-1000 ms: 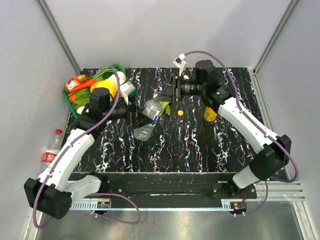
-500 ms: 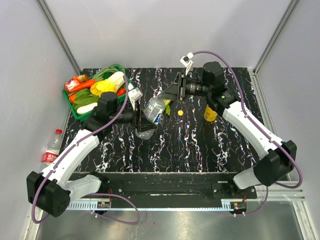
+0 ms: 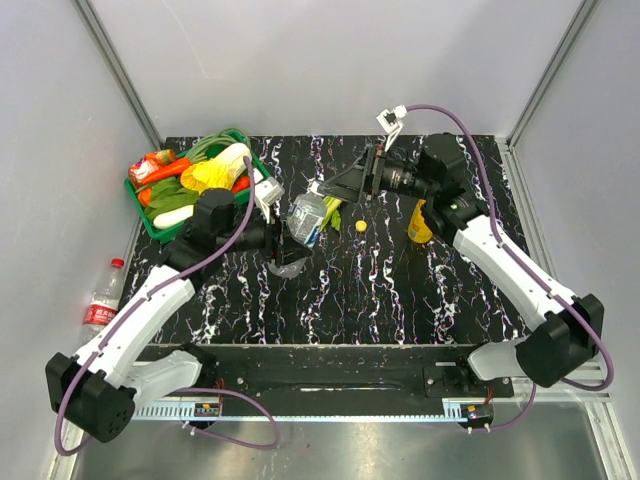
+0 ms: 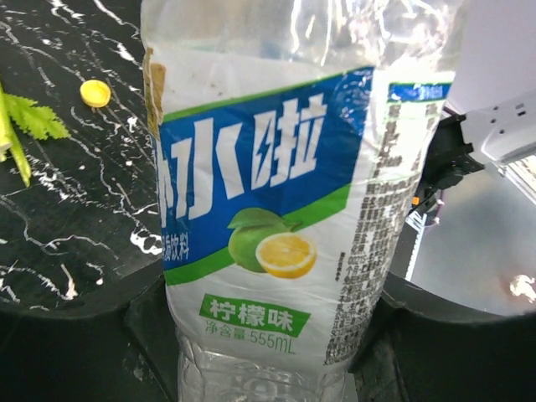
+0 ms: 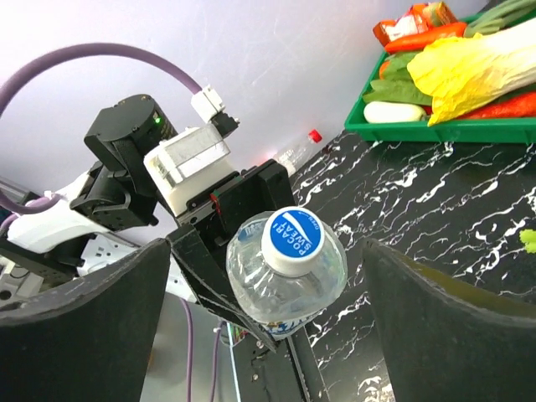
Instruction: Unscrew the bottle caps
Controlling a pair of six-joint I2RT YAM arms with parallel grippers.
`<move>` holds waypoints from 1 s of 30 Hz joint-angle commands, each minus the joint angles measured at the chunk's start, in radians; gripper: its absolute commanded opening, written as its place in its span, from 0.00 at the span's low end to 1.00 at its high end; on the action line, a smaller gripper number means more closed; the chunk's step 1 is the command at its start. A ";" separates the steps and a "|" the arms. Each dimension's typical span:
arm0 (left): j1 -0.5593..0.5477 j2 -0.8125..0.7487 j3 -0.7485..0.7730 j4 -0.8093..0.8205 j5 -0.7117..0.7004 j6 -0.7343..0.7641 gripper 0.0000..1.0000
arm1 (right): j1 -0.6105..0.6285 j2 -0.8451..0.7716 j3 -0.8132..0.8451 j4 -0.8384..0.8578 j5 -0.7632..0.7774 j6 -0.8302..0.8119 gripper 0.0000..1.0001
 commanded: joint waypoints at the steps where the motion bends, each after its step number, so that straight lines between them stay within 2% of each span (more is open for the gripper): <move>1: -0.034 -0.054 0.054 -0.037 -0.154 0.053 0.50 | -0.016 -0.076 -0.063 0.225 0.050 0.075 1.00; 5: -0.070 -0.066 0.075 -0.082 -0.266 0.071 0.50 | -0.025 -0.088 -0.103 0.296 0.093 0.138 1.00; 14: -0.190 -0.003 0.173 -0.175 -0.491 0.099 0.48 | -0.025 -0.025 -0.086 0.324 0.092 0.228 1.00; 21: -0.258 0.067 0.235 -0.198 -0.586 0.106 0.48 | -0.025 0.024 -0.094 0.368 0.060 0.288 0.90; 23: -0.281 0.095 0.258 -0.215 -0.625 0.109 0.48 | -0.025 0.039 -0.115 0.442 0.046 0.345 0.85; 30: -0.307 0.115 0.269 -0.215 -0.678 0.106 0.47 | -0.025 0.041 -0.164 0.488 0.078 0.391 0.67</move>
